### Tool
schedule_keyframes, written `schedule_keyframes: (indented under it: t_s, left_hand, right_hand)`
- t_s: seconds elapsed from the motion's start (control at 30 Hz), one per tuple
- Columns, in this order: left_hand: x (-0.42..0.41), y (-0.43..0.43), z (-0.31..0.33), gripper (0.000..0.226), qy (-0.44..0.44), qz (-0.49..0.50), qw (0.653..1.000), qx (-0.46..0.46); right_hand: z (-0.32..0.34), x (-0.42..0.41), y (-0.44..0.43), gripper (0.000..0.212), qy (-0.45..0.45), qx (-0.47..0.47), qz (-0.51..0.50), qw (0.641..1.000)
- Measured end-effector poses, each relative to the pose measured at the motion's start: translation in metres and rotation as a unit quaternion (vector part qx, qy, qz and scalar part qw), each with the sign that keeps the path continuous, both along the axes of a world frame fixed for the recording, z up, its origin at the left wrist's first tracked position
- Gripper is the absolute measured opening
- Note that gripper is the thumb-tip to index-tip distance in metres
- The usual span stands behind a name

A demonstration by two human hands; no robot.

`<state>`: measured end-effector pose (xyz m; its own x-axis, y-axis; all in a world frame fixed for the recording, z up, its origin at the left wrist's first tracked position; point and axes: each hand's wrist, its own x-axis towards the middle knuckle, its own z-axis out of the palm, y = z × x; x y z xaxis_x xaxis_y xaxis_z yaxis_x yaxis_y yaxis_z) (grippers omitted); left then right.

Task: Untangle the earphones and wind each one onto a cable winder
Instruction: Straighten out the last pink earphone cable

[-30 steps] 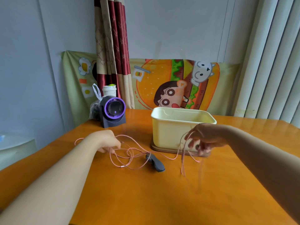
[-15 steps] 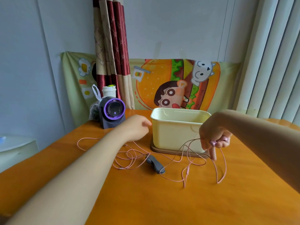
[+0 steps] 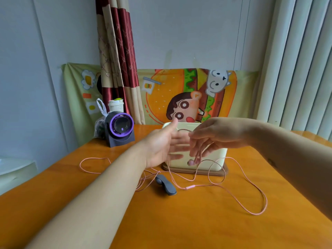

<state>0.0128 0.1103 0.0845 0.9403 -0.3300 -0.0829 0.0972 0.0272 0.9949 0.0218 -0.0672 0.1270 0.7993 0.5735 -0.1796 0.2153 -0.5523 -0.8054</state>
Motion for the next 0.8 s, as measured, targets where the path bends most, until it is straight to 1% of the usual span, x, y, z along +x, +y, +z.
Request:
schedule_keyframes:
  t_s: [0.1, 0.17, 0.23, 0.3, 0.37, 0.4, 0.47, 0.53, 0.63, 0.73, 0.77, 0.8]
  left_hand:
    - [-0.001, 0.006, 0.008, 0.039, -0.009, 0.030, 0.992, -0.119]
    - [-0.004, 0.009, 0.012, 0.027, -0.031, 0.047, 0.986, -0.157]
    - [-0.007, 0.014, 0.017, 0.025, -0.062, 0.049, 0.982, -0.169]
    - [-0.010, 0.019, 0.021, 0.026, -0.089, 0.039, 0.981, -0.166]
    - [-0.013, 0.023, 0.024, 0.027, -0.108, 0.037, 0.981, -0.155]
    - [-0.015, 0.023, 0.025, 0.027, -0.116, 0.039, 0.982, -0.147]
    - [-0.016, 0.024, 0.023, 0.028, -0.125, 0.041, 0.982, -0.132]
    - [-0.017, 0.025, 0.022, 0.029, -0.127, 0.041, 0.984, -0.122]
    - [-0.016, 0.030, 0.019, 0.029, -0.124, 0.044, 0.985, -0.116]
    - [-0.015, 0.035, 0.016, 0.027, -0.123, 0.048, 0.986, -0.101]
    - [-0.015, 0.037, 0.014, 0.027, -0.121, 0.048, 0.987, -0.093]
    - [-0.014, 0.037, 0.011, 0.026, -0.121, 0.047, 0.988, -0.082]
  right_hand:
    - [-0.009, -0.008, 0.007, 0.030, 0.022, -0.033, 0.081, 0.996]
    - [-0.017, -0.009, 0.009, 0.031, 0.046, -0.048, 0.126, 0.990]
    - [-0.025, -0.005, 0.011, 0.033, 0.064, -0.049, 0.127, 0.989]
    - [-0.038, -0.001, 0.017, 0.030, 0.061, -0.049, 0.083, 0.993]
    - [-0.055, 0.003, 0.029, 0.028, 0.008, -0.092, 0.049, 0.995]
    - [-0.064, 0.003, 0.036, 0.030, -0.036, -0.138, 0.044, 0.989]
    - [-0.080, 0.005, 0.051, 0.033, -0.128, -0.232, 0.045, 0.963]
    - [-0.096, 0.008, 0.063, 0.036, -0.186, -0.282, 0.031, 0.941]
    - [-0.113, 0.008, 0.075, 0.033, -0.214, -0.306, 0.005, 0.928]
    - [-0.112, 0.000, 0.074, 0.020, -0.214, -0.249, 0.016, 0.945]
    - [-0.109, -0.002, 0.071, 0.024, -0.222, -0.254, 0.035, 0.941]
    - [-0.104, -0.004, 0.066, 0.029, -0.225, -0.282, 0.059, 0.931]
